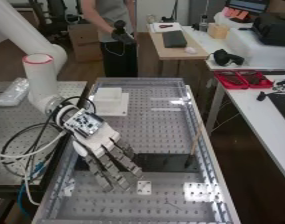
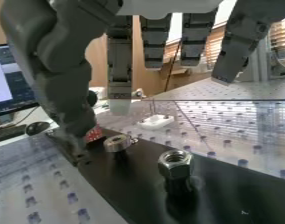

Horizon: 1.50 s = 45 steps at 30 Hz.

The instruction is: Grab the bearing and place it in the white container

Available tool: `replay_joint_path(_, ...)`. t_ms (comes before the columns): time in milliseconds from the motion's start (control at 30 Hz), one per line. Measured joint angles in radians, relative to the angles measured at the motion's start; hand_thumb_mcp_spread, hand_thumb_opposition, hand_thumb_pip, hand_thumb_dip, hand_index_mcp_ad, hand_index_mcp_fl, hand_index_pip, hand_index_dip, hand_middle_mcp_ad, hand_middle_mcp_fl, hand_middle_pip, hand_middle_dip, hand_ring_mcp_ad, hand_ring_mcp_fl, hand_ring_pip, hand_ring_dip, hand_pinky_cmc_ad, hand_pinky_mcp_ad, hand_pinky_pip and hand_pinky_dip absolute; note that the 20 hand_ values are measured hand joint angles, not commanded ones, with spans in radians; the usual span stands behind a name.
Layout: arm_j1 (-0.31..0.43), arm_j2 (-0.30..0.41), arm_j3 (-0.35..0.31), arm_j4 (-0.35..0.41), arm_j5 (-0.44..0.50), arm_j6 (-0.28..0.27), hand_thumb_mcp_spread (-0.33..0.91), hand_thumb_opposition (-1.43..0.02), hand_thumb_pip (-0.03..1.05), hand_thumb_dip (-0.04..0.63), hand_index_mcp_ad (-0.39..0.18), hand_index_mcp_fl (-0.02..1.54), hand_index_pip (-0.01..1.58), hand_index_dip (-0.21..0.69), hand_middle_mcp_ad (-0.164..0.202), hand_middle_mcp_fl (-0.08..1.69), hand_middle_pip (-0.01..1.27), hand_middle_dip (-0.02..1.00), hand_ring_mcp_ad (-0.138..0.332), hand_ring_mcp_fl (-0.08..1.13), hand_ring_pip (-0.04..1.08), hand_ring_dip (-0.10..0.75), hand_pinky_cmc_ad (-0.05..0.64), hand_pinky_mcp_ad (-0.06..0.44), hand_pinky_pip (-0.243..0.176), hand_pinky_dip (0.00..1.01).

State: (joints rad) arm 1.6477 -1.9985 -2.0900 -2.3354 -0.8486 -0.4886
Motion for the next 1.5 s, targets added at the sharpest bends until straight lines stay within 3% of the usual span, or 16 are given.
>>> replay_joint_path(867,-0.016,-0.025,-0.023,0.058,-0.024,-0.029,0.35,-0.79,0.71,0.237,-0.073,-0.01,1.42,0.180,0.059,0.02,0.13,0.22,0.169,0.00,0.16,0.122,0.382,0.309,-0.106,0.54)
replay_joint_path(1500,-0.021,-0.036,-0.019,0.060,-0.039,-0.012,0.35,-0.79,0.71,0.237,-0.073,-0.01,1.40,0.164,0.059,0.02,0.13,0.22,0.169,0.00,0.19,0.108,0.382,0.309,-0.106,0.57)
